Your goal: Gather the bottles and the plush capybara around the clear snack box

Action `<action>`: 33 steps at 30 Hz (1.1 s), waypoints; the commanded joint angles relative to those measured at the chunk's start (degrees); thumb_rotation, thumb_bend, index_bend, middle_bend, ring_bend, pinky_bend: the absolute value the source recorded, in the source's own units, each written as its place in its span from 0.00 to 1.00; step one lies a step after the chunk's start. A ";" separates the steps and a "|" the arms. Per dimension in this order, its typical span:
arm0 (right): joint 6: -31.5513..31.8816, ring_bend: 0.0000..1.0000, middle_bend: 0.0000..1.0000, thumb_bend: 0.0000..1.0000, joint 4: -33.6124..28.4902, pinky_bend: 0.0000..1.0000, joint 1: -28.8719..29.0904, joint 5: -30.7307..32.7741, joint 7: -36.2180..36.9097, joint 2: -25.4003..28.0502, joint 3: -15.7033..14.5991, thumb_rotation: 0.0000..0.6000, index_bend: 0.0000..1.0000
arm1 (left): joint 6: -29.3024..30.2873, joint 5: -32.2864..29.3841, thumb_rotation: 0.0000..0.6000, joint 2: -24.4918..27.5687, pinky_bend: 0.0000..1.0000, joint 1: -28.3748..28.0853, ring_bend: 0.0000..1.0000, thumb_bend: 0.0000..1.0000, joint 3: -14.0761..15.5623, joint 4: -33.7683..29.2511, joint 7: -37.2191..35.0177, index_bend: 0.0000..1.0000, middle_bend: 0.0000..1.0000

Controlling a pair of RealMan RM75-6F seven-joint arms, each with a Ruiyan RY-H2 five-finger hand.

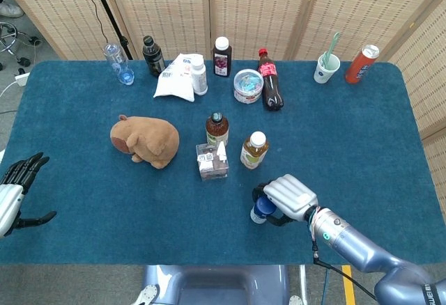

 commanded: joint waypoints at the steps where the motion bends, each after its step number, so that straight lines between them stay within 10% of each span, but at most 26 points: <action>1: 0.15 0.43 0.43 0.88 -0.31 0.66 0.51 0.29 0.04 -0.37 0.66 1.00 0.50 | 0.01 0.05 1.00 0.03 0.00 0.00 0.00 0.15 0.01 -0.02 -0.05 0.00 0.00; 33: 15.74 0.44 0.45 0.95 7.58 0.66 16.11 26.38 -21.08 -22.82 5.73 1.00 0.50 | 0.25 1.10 1.00 0.73 0.00 0.04 0.00 0.15 0.36 1.15 -3.00 0.00 0.00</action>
